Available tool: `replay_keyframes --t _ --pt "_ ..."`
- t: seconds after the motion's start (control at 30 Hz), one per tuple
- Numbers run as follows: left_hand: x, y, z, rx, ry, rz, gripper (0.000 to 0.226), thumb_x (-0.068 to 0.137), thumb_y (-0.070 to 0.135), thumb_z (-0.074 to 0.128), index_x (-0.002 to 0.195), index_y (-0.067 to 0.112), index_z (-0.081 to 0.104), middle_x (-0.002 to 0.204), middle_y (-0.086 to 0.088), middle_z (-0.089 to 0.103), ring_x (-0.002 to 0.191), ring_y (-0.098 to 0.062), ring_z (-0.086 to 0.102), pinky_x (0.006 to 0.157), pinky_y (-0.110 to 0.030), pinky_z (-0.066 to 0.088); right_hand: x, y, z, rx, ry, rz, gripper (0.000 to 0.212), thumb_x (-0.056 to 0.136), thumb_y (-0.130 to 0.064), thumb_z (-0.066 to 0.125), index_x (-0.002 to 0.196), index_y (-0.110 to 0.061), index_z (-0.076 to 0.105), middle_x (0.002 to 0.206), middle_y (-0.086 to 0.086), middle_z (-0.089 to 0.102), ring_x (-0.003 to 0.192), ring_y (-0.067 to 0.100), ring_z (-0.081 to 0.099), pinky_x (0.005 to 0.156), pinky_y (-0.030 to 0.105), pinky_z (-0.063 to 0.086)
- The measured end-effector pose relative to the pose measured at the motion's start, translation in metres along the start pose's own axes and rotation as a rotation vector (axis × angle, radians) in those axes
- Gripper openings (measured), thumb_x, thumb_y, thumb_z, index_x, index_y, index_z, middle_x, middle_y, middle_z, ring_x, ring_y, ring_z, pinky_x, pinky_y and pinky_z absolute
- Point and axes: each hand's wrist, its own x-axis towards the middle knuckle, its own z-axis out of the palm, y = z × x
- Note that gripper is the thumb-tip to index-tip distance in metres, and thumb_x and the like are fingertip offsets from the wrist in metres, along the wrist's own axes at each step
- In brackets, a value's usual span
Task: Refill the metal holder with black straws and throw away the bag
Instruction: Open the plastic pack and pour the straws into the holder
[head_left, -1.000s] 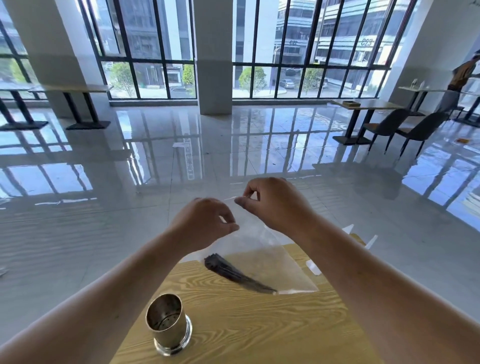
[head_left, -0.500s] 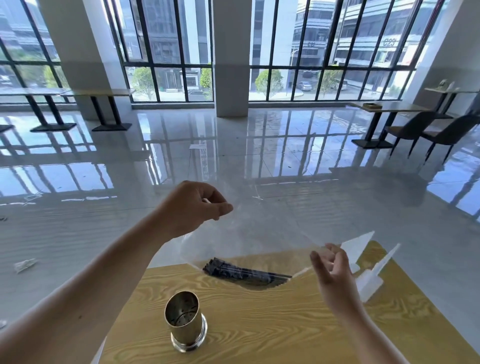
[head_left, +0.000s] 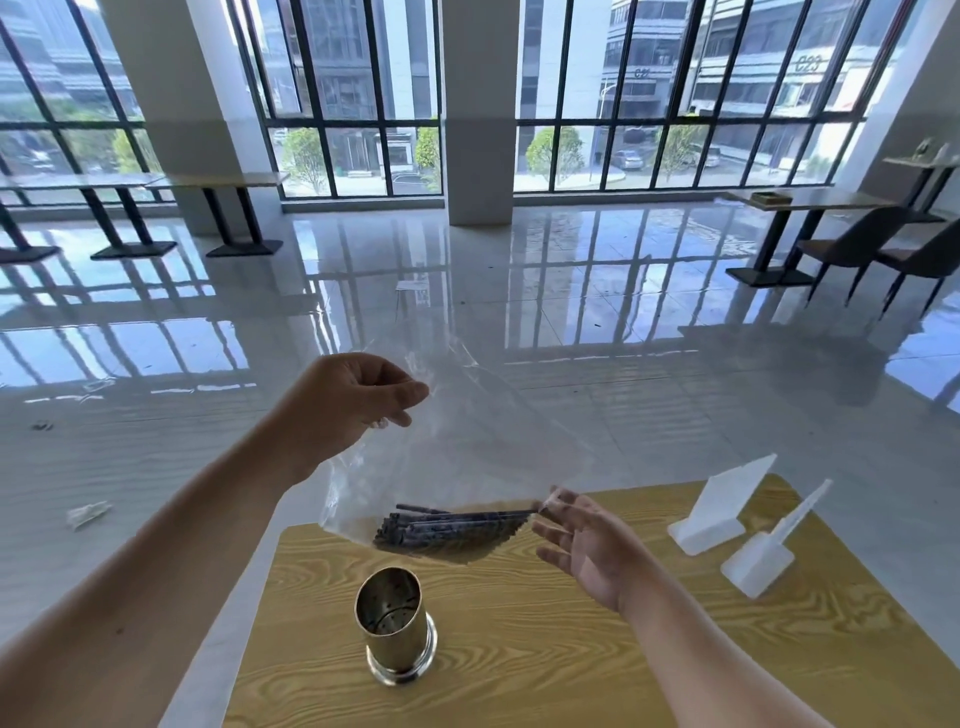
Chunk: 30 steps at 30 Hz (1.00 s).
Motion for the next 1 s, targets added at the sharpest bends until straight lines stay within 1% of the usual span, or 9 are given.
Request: replay_keyframes --t 0.1,0.17,0.27,0.33,0.43,0.53,0.67,0.83,1.0 --pt "-0.003 -0.008 -0.014 -0.022 0.0 -0.026 0.039 0.062 0.049 0.086 0.082 0.017 0.082 0.079 -0.009 0.08 0.072 -0.013 0.075 0.075 -0.034 0.052 0.004 0.01 0.019 -0.017 0.001 0.034 0.027 0.105 -0.013 0.063 0.131 -0.01 0.066 0.096 0.01 0.075 0.089 0.027 0.07 0.074 0.042 0.055" --pt "-0.005 -0.021 -0.027 -0.032 0.037 -0.057 0.042 0.062 0.051 0.086 0.084 0.016 0.082 0.083 -0.01 0.08 0.076 -0.016 0.075 0.077 -0.034 0.055 0.006 0.01 0.025 -0.035 0.035 -0.003 0.025 0.097 -0.017 0.072 0.118 -0.004 0.072 0.081 0.008 0.071 0.079 0.027 0.069 0.067 0.04 0.059" --pt "-0.013 -0.054 -0.039 0.062 0.178 -0.15 0.026 0.076 0.039 0.088 0.084 0.015 0.082 0.081 -0.011 0.077 0.075 -0.021 0.064 0.071 -0.032 0.05 0.0 -0.003 0.017 -0.009 0.105 -0.158 0.019 0.084 -0.024 0.079 0.095 -0.01 0.077 0.076 0.006 0.065 0.077 0.024 0.064 0.072 0.042 0.056" --pt "-0.021 -0.082 -0.035 0.147 0.196 -0.224 0.019 0.083 0.027 0.088 0.086 0.01 0.081 0.086 -0.012 0.075 0.08 -0.023 0.063 0.072 -0.031 0.046 -0.008 -0.014 0.007 -0.06 0.151 -0.277 0.015 0.083 -0.029 0.078 0.088 -0.015 0.078 0.074 0.003 0.066 0.068 0.017 0.066 0.069 0.036 0.052" --pt "-0.032 -0.114 -0.014 0.165 0.157 -0.265 0.015 0.085 0.02 0.087 0.084 0.007 0.08 0.107 -0.005 0.069 0.1 -0.02 0.063 0.085 -0.032 0.046 -0.017 -0.022 -0.007 -0.225 0.199 -0.405 0.013 0.099 -0.021 0.07 0.087 -0.017 0.074 0.076 0.001 0.073 0.068 0.019 0.072 0.069 0.035 0.05" --pt "-0.034 -0.136 0.008 0.242 0.25 -0.246 0.01 0.084 0.025 0.088 0.081 0.017 0.082 0.122 -0.006 0.064 0.117 -0.021 0.059 0.103 -0.037 0.045 -0.026 -0.024 -0.016 -0.367 0.225 -0.478 0.02 0.104 -0.018 0.065 0.087 -0.015 0.073 0.081 0.003 0.077 0.072 0.022 0.073 0.072 0.037 0.053" --pt "-0.039 -0.153 0.022 0.376 0.307 -0.237 0.018 0.081 0.043 0.087 0.071 0.044 0.072 0.099 0.0 0.059 0.105 -0.024 0.058 0.097 -0.04 0.049 -0.037 -0.026 -0.013 -0.427 0.232 -0.529 0.018 0.106 -0.017 0.062 0.091 -0.01 0.069 0.083 0.003 0.078 0.068 0.017 0.07 0.065 0.032 0.054" --pt "-0.043 -0.176 0.021 0.307 0.314 -0.215 0.018 0.077 0.049 0.088 0.066 0.045 0.074 0.089 0.006 0.063 0.086 -0.018 0.066 0.074 -0.031 0.047 -0.041 -0.028 -0.008 -0.488 0.228 -0.563 0.019 0.107 -0.017 0.061 0.09 -0.012 0.069 0.086 0.003 0.08 0.067 0.016 0.067 0.064 0.036 0.051" --pt "-0.049 -0.196 0.022 0.263 0.232 -0.312 0.029 0.063 0.077 0.072 0.074 0.051 0.078 0.076 0.016 0.075 0.075 -0.011 0.071 0.073 -0.038 0.061 -0.039 -0.028 -0.009 -0.555 0.22 -0.573 0.021 0.107 -0.02 0.061 0.089 -0.014 0.07 0.087 0.001 0.08 0.068 0.015 0.068 0.068 0.037 0.052"
